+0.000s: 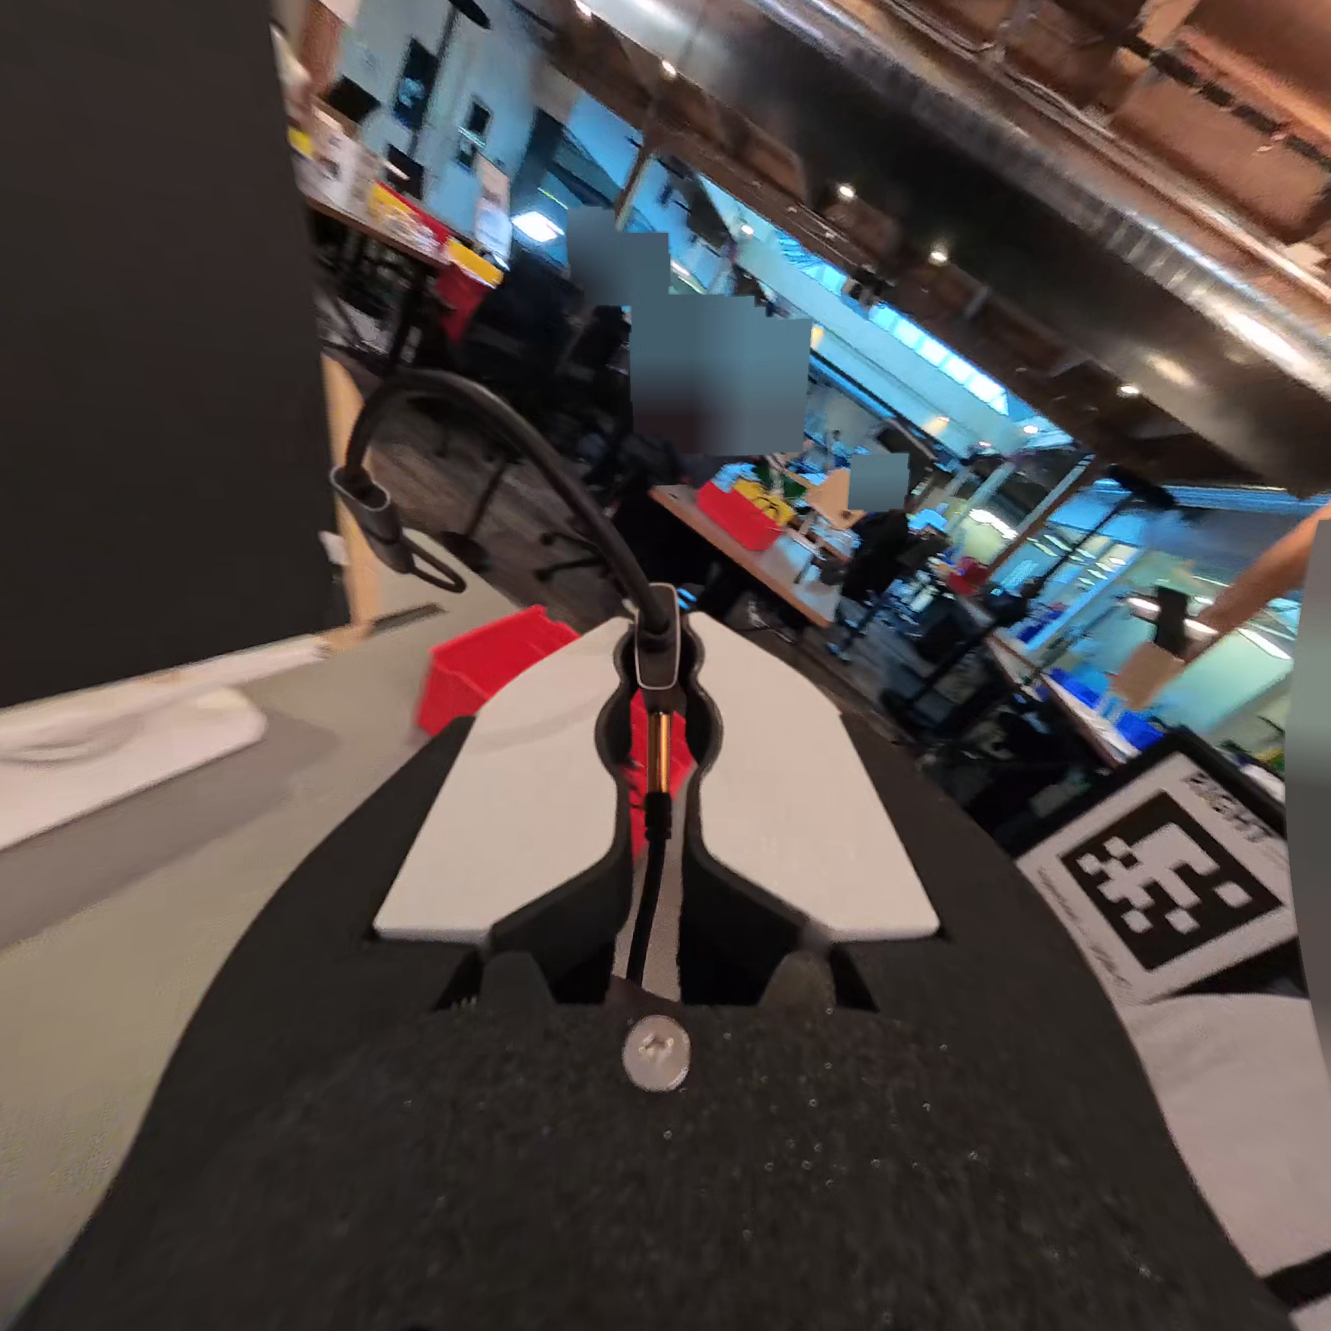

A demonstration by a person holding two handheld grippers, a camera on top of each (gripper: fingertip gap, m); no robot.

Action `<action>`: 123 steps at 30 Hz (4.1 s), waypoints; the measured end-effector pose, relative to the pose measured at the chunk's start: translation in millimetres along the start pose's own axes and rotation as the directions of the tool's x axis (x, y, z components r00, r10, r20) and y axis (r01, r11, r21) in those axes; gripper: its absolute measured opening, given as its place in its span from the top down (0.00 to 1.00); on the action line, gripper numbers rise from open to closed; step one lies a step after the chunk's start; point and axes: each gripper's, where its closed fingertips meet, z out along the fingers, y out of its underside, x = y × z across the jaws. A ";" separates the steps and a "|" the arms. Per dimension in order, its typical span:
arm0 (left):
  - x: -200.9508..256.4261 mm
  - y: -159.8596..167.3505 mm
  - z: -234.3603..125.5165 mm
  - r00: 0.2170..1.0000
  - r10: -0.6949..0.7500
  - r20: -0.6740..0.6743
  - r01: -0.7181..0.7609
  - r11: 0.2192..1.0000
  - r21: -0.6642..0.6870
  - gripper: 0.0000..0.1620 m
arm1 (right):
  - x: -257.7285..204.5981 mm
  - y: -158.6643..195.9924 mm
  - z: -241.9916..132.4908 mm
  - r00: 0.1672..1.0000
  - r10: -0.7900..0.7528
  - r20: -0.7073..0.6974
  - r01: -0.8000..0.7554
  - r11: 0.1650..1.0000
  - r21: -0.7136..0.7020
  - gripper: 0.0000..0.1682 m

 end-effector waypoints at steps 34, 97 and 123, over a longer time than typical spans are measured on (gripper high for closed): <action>-32.7 314.3 -11.6 0.410 0.912 0.031 -0.803 0.377 -0.461 0.79 | -58.2 16.7 54.8 0.509 0.607 0.611 -0.507 0.784 -0.357 0.85; -87.5 305.5 6.5 -0.191 0.978 0.081 -0.727 -0.085 -0.682 0.94 | -109.0 41.9 90.7 0.973 0.049 0.226 0.007 0.971 -0.240 0.92; -81.9 318.6 20.3 -0.212 0.977 0.037 -0.733 -0.134 -0.667 0.94 | -100.9 54.7 71.7 0.953 0.121 0.277 -0.036 0.956 -0.291 0.93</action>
